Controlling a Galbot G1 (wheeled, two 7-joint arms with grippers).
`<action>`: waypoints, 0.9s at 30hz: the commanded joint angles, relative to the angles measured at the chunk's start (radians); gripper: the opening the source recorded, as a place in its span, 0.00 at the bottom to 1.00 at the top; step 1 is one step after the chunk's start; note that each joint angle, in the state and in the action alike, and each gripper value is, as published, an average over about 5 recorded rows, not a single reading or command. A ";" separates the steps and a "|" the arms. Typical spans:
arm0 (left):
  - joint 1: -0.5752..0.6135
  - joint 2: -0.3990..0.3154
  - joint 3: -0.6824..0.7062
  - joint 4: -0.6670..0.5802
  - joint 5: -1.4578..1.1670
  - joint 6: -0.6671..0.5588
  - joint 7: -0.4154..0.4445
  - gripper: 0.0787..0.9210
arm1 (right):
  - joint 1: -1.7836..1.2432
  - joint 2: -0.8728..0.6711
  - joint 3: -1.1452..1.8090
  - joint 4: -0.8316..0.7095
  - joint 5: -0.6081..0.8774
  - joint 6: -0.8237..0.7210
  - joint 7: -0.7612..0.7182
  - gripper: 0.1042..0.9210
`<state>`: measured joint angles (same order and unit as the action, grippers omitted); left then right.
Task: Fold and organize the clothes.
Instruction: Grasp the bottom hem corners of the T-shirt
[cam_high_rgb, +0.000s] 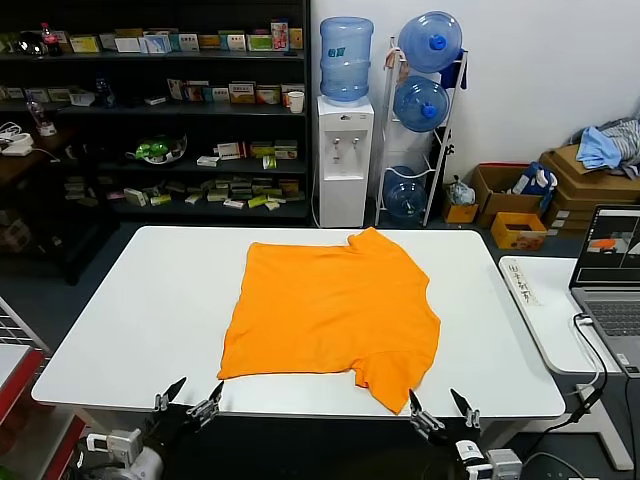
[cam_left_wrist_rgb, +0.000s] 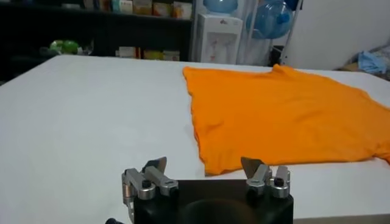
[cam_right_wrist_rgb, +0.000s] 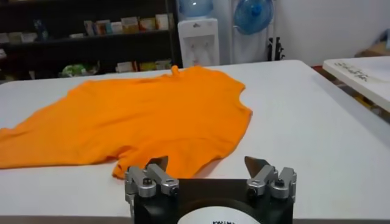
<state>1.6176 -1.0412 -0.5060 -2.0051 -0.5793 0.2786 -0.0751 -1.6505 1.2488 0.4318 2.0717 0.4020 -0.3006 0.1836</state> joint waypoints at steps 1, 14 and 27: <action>-0.121 0.001 0.026 0.071 -0.084 0.075 0.013 0.88 | 0.098 0.012 -0.048 -0.035 0.013 -0.075 0.041 0.88; -0.144 -0.017 0.057 0.098 -0.055 0.081 0.018 0.88 | 0.155 0.036 -0.122 -0.090 0.001 -0.116 0.066 0.88; -0.163 -0.038 0.078 0.126 -0.027 0.080 0.034 0.88 | 0.159 0.045 -0.137 -0.105 -0.003 -0.130 0.075 0.88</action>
<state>1.4705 -1.0742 -0.4345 -1.8927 -0.6129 0.3521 -0.0442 -1.5041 1.2920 0.3079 1.9758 0.3999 -0.4190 0.2523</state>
